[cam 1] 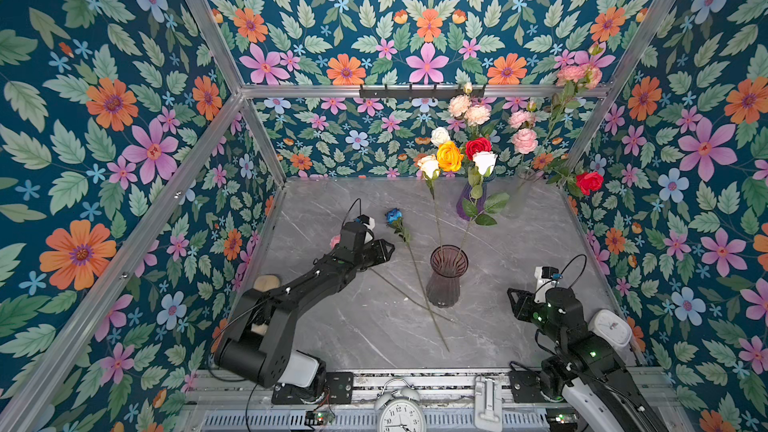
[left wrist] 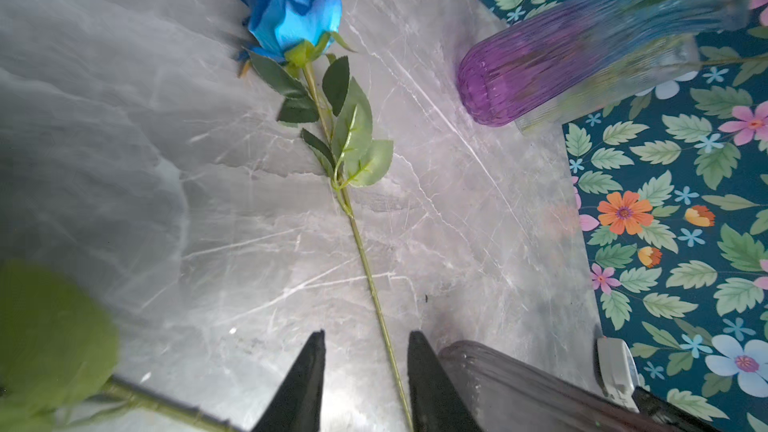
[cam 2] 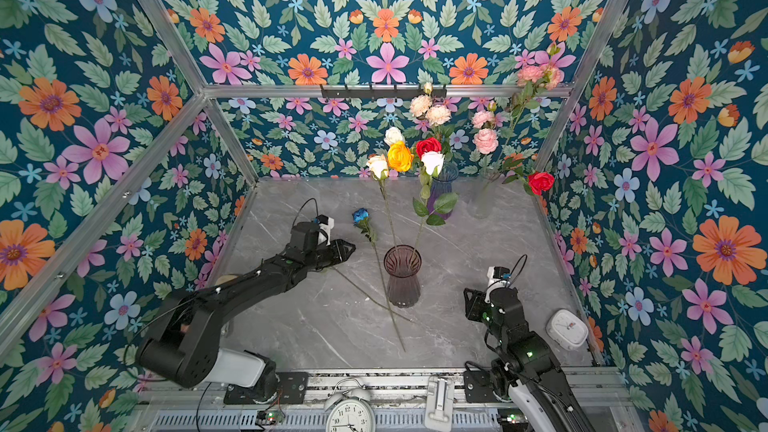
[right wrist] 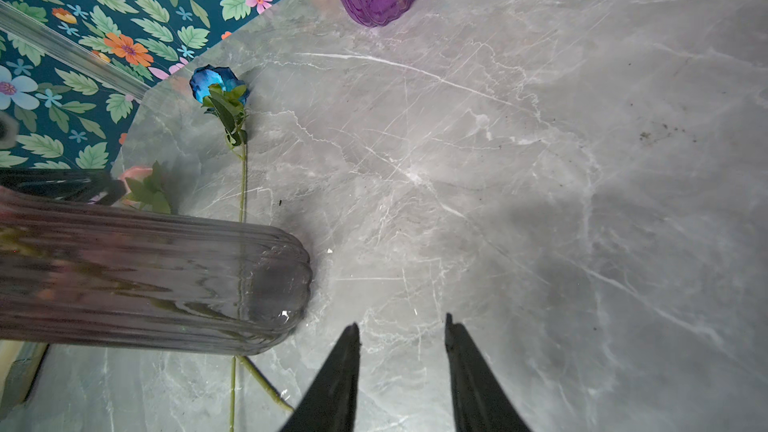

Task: Arrange the flowers into the vase
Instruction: 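Draw the left gripper back toward the blue rose lying on the table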

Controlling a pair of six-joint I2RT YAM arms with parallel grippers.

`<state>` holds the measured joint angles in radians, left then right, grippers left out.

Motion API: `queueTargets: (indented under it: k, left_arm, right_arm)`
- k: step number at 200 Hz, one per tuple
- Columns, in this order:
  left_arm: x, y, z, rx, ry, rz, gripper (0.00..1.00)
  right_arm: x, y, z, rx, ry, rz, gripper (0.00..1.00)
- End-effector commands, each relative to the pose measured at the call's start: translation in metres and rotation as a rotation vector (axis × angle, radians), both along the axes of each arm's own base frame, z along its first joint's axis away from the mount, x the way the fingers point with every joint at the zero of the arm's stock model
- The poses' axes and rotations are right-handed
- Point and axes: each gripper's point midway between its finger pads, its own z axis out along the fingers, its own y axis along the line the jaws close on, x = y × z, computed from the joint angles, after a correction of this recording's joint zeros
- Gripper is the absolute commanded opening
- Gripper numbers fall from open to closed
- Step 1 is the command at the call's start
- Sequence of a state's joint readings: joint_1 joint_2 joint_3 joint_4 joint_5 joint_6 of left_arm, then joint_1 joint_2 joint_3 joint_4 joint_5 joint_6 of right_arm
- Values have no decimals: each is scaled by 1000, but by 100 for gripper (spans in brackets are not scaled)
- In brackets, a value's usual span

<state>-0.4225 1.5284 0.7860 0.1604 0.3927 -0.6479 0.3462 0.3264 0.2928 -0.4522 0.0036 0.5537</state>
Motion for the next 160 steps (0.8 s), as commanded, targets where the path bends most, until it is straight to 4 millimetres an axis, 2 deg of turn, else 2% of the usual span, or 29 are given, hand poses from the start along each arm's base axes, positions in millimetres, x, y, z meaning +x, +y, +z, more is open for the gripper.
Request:
queueTargets:
  k: [1, 13, 36, 68, 122, 160]
  left_arm:
    - [9, -25, -14, -13, 76, -66, 33]
    - [16, -35, -29, 53, 112, -79, 31]
    - [24, -42, -58, 213, 196, -68, 33]
    - [22, -41, -85, 384, 257, -65, 34]
    - [13, -34, -109, 567, 276, -83, 37]
    - [20, -15, -101, 734, 218, -60, 36]
  right_arm:
    - [2, 1, 4, 4, -20, 3, 37]
    - [1, 1, 4, 5, -23, 4, 37]
    - [1, 0, 5, 6, -27, 3, 37]
    - [0, 1, 5, 8, -29, 7, 37]
    - [0, 2, 6, 11, -35, 12, 37]
    - [0, 2, 6, 13, -38, 12, 37]
